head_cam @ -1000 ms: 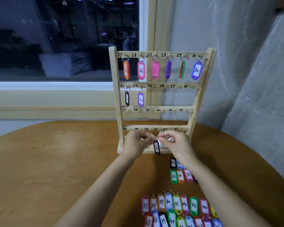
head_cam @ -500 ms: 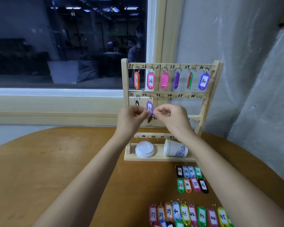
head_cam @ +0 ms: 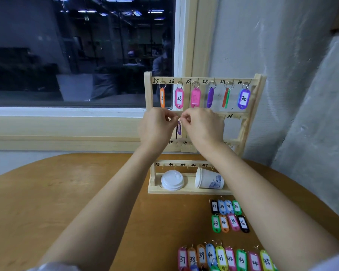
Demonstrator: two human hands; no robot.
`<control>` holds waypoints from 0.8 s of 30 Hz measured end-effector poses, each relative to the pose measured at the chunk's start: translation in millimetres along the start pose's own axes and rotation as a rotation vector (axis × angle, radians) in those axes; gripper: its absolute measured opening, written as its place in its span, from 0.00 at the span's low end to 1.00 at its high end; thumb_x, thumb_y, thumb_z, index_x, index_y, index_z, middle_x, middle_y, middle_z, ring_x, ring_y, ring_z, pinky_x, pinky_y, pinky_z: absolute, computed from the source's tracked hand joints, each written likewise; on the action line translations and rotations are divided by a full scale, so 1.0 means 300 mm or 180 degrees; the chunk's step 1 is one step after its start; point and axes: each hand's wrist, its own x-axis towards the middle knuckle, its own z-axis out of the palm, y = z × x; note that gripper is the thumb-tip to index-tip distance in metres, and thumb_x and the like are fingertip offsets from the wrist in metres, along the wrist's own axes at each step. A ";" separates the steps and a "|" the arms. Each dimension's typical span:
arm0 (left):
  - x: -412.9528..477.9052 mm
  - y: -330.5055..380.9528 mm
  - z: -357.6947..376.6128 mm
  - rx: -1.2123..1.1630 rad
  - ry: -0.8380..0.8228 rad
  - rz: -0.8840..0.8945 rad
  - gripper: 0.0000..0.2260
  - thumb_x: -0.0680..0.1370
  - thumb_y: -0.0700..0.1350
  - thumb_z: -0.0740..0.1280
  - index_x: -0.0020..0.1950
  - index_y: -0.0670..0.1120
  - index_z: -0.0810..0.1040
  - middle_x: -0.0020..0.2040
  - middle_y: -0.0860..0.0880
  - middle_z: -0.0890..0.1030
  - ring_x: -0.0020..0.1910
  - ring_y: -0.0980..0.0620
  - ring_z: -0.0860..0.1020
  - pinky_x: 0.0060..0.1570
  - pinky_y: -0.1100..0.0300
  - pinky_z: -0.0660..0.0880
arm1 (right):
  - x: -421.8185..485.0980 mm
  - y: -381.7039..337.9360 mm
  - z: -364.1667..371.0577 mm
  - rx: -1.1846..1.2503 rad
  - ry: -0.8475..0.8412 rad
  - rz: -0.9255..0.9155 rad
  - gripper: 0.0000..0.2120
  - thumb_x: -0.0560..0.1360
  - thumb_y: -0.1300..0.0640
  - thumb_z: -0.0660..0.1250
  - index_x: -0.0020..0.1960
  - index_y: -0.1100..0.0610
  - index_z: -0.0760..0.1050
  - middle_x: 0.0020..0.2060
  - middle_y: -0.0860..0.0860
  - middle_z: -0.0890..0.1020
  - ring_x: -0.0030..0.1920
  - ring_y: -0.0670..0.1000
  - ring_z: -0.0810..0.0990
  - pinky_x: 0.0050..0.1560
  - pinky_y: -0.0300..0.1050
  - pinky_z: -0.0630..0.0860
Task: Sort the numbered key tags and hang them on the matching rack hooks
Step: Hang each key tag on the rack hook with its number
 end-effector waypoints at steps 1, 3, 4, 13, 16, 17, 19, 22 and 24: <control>-0.002 -0.003 0.002 0.0048 0.0023 0.0035 0.06 0.75 0.48 0.68 0.45 0.49 0.84 0.27 0.57 0.73 0.30 0.50 0.76 0.33 0.59 0.72 | -0.007 0.000 0.001 -0.0048 -0.0023 -0.0067 0.08 0.78 0.52 0.62 0.47 0.49 0.81 0.42 0.47 0.83 0.44 0.54 0.80 0.36 0.41 0.69; -0.011 -0.014 0.004 0.0107 0.0062 0.0088 0.06 0.76 0.47 0.67 0.46 0.49 0.84 0.29 0.57 0.74 0.31 0.52 0.74 0.32 0.59 0.72 | -0.029 0.007 -0.003 0.0038 -0.0024 -0.0147 0.08 0.78 0.51 0.63 0.50 0.49 0.81 0.45 0.47 0.83 0.46 0.53 0.80 0.39 0.43 0.73; -0.017 -0.023 0.005 0.0117 0.0064 0.0093 0.06 0.76 0.48 0.67 0.47 0.49 0.83 0.30 0.56 0.75 0.32 0.52 0.75 0.32 0.58 0.73 | -0.044 0.015 -0.007 0.0147 -0.0043 -0.0151 0.08 0.78 0.52 0.64 0.53 0.49 0.80 0.46 0.46 0.83 0.47 0.52 0.79 0.40 0.43 0.74; -0.200 -0.126 0.040 0.0218 -0.0443 -0.0196 0.04 0.75 0.50 0.69 0.46 0.53 0.82 0.32 0.58 0.77 0.36 0.55 0.78 0.29 0.61 0.69 | -0.243 0.180 0.012 0.0455 -0.1157 0.0092 0.09 0.75 0.49 0.68 0.55 0.46 0.79 0.46 0.41 0.83 0.47 0.44 0.80 0.44 0.41 0.75; -0.279 -0.161 0.088 0.0155 -0.0782 -0.0386 0.03 0.74 0.48 0.69 0.40 0.55 0.81 0.33 0.58 0.78 0.35 0.53 0.78 0.34 0.59 0.73 | -0.326 0.263 0.025 0.0496 -0.1413 0.0392 0.08 0.75 0.49 0.68 0.53 0.46 0.80 0.45 0.40 0.83 0.47 0.43 0.79 0.46 0.42 0.75; -0.305 -0.171 0.109 0.0142 -0.0908 -0.0415 0.04 0.73 0.48 0.69 0.39 0.56 0.80 0.33 0.58 0.79 0.34 0.53 0.78 0.35 0.58 0.74 | -0.353 0.292 0.031 0.0476 -0.1487 0.0504 0.07 0.75 0.49 0.68 0.52 0.45 0.80 0.44 0.40 0.82 0.47 0.43 0.79 0.45 0.42 0.75; -0.351 -0.194 0.159 0.0116 -0.1177 -0.0417 0.04 0.73 0.47 0.70 0.39 0.54 0.81 0.35 0.58 0.80 0.32 0.55 0.77 0.37 0.56 0.77 | -0.406 0.346 0.044 0.0412 -0.1625 0.0690 0.06 0.74 0.49 0.69 0.50 0.45 0.80 0.44 0.40 0.82 0.47 0.44 0.79 0.43 0.42 0.74; -0.415 -0.214 0.247 0.0153 -0.1635 -0.0395 0.04 0.74 0.47 0.70 0.45 0.49 0.84 0.40 0.54 0.83 0.34 0.59 0.77 0.41 0.57 0.78 | -0.476 0.412 0.062 0.0385 -0.1825 0.0831 0.04 0.74 0.50 0.70 0.49 0.45 0.80 0.43 0.40 0.82 0.44 0.41 0.79 0.39 0.37 0.74; -0.453 -0.224 0.310 0.0137 -0.1847 -0.0429 0.06 0.74 0.47 0.70 0.48 0.48 0.84 0.45 0.52 0.84 0.40 0.57 0.78 0.43 0.59 0.77 | -0.515 0.441 0.075 0.0369 -0.1949 0.0880 0.05 0.74 0.50 0.70 0.50 0.46 0.80 0.43 0.40 0.82 0.44 0.41 0.79 0.40 0.38 0.76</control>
